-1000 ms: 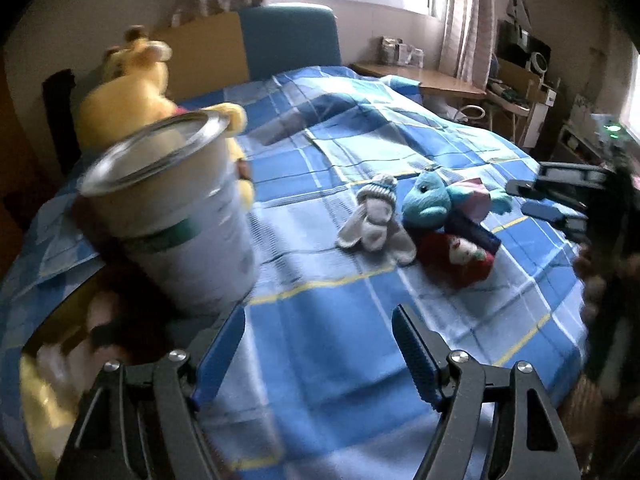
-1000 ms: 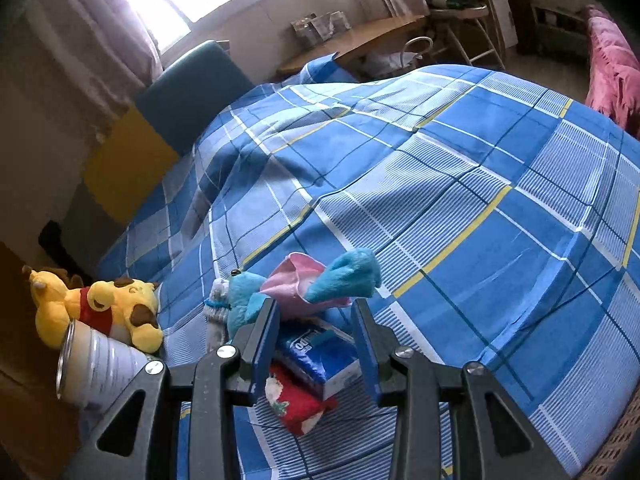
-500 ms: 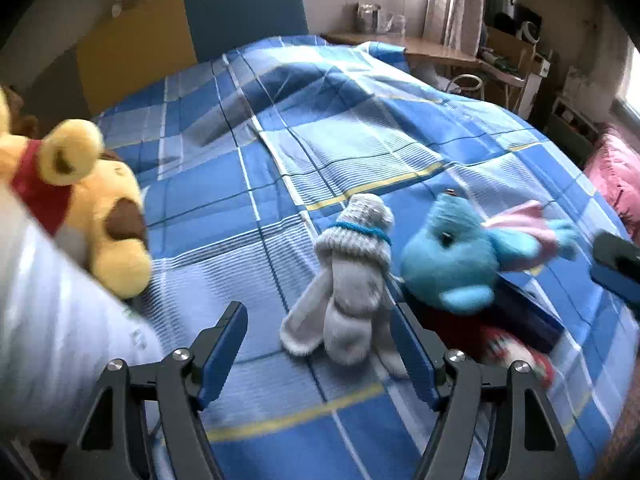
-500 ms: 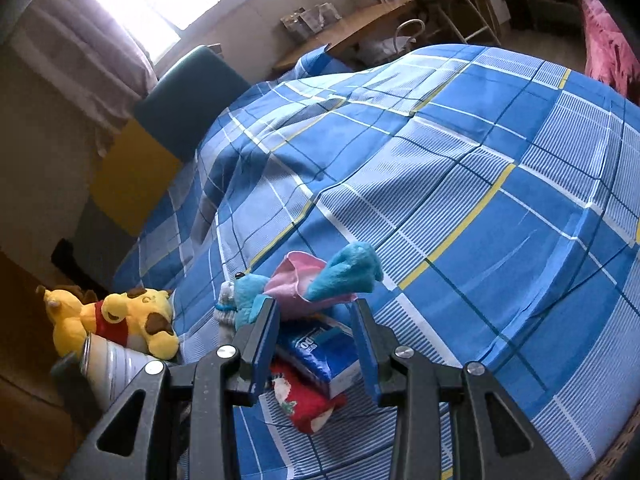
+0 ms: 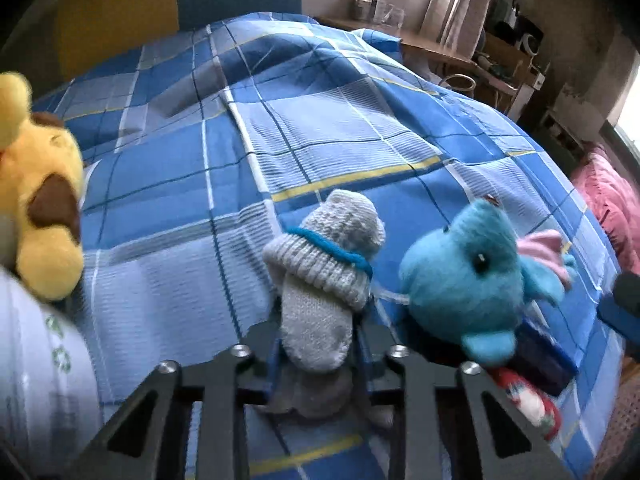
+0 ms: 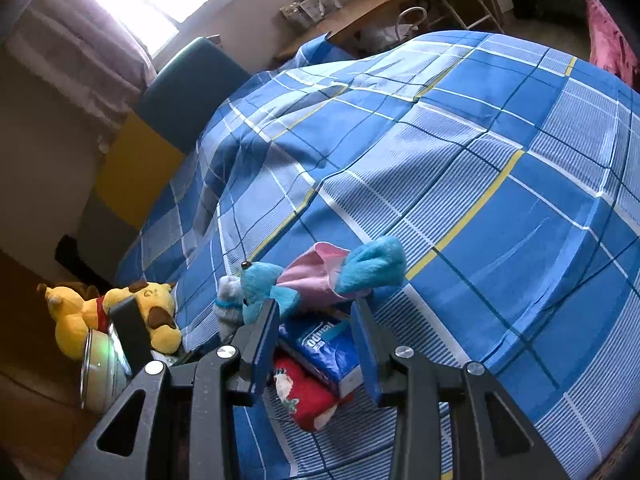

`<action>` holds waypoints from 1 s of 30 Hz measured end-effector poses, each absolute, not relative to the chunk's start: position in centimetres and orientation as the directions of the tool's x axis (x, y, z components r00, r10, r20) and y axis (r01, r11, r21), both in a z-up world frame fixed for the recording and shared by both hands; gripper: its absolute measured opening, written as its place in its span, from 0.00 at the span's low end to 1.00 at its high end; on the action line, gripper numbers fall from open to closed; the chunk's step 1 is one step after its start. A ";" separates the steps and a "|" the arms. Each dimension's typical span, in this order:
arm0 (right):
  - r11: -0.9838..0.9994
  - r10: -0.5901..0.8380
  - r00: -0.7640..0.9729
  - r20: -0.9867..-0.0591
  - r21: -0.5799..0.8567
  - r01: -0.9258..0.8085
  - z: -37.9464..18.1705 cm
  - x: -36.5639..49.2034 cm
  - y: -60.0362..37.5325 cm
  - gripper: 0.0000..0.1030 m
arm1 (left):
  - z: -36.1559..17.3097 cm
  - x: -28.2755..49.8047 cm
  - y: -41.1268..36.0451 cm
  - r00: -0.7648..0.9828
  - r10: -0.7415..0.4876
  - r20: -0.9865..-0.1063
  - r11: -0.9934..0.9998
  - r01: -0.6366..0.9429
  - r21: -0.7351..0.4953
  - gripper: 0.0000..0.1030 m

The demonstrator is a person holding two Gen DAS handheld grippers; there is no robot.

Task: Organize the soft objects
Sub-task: 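Carry the grey knit sock onto the gold tray and open the left tool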

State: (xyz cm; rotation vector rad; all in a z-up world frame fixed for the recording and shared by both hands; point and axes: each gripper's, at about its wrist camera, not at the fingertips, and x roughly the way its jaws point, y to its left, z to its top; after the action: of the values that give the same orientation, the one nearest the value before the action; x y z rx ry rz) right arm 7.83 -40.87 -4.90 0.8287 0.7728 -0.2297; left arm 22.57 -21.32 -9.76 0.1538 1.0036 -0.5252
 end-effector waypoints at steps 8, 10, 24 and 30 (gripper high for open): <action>0.662 0.115 0.709 -0.695 0.586 0.467 -5.0 7.8 -41.0 0.36 | -9.6 17.8 -17.0 0.395 -0.297 -0.870 0.893 0.436 -0.107 0.25; 0.664 0.141 0.704 -0.697 0.593 0.455 -5.2 8.0 -40.8 0.36 | -9.5 16.3 -16.2 0.394 -0.299 -0.869 0.894 0.434 -0.111 0.25; 0.858 0.262 0.620 -0.739 0.473 0.202 -4.6 10.8 -34.0 0.36 | -8.4 7.1 -11.2 0.387 -0.326 -0.862 0.887 0.441 -0.138 0.25; 0.928 0.183 0.487 -0.854 0.314 0.203 -7.0 11.9 -32.0 0.36 | -9.2 5.3 -9.8 0.394 -0.323 -0.860 0.891 0.432 -0.137 0.25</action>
State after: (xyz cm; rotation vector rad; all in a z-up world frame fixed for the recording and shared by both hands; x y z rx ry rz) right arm 11.92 -32.05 -7.01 0.4020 1.0702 -0.0128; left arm 5.29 -9.85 -9.20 0.1149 1.0629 -0.4801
